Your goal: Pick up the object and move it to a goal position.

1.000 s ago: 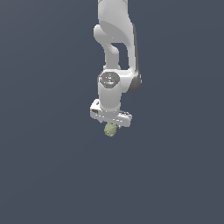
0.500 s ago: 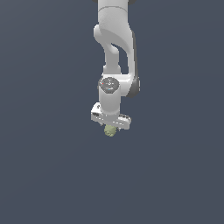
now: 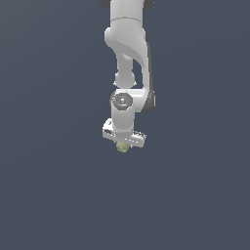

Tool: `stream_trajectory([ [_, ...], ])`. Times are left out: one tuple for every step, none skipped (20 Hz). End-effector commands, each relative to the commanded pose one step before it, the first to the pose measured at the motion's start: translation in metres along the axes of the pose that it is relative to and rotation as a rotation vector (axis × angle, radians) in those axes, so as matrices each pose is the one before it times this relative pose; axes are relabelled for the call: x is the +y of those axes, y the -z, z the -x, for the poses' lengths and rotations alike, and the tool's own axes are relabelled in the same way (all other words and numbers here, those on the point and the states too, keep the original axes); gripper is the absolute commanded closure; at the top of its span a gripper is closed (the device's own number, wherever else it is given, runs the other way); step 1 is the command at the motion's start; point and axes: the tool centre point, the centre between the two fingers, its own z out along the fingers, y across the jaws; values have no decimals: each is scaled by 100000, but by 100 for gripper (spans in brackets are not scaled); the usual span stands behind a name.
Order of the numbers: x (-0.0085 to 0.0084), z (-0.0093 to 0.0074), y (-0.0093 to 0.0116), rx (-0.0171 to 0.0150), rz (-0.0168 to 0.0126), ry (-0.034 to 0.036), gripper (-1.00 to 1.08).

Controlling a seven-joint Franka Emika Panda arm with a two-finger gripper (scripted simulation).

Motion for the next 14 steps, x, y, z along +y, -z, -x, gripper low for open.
stream_trajectory([
  [8, -30, -78, 39, 5, -18, 108],
  [0, 0, 0, 0, 0, 0, 108],
  [0, 0, 0, 0, 0, 0, 108],
  [0, 0, 0, 0, 0, 0, 108],
  [0, 0, 0, 0, 0, 0, 108],
  [0, 0, 0, 0, 0, 0, 108],
  [0, 0, 0, 0, 0, 0, 108],
  [0, 0, 0, 0, 0, 0, 108],
  [-19, 15, 62, 0, 0, 0, 108],
  [8, 3, 24, 0, 0, 0, 108],
  [23, 8, 73, 0, 0, 0, 108],
  [37, 16, 137, 6, -68, 7, 108],
  [53, 20, 171, 0, 0, 0, 108],
  [69, 25, 221, 0, 0, 0, 108],
])
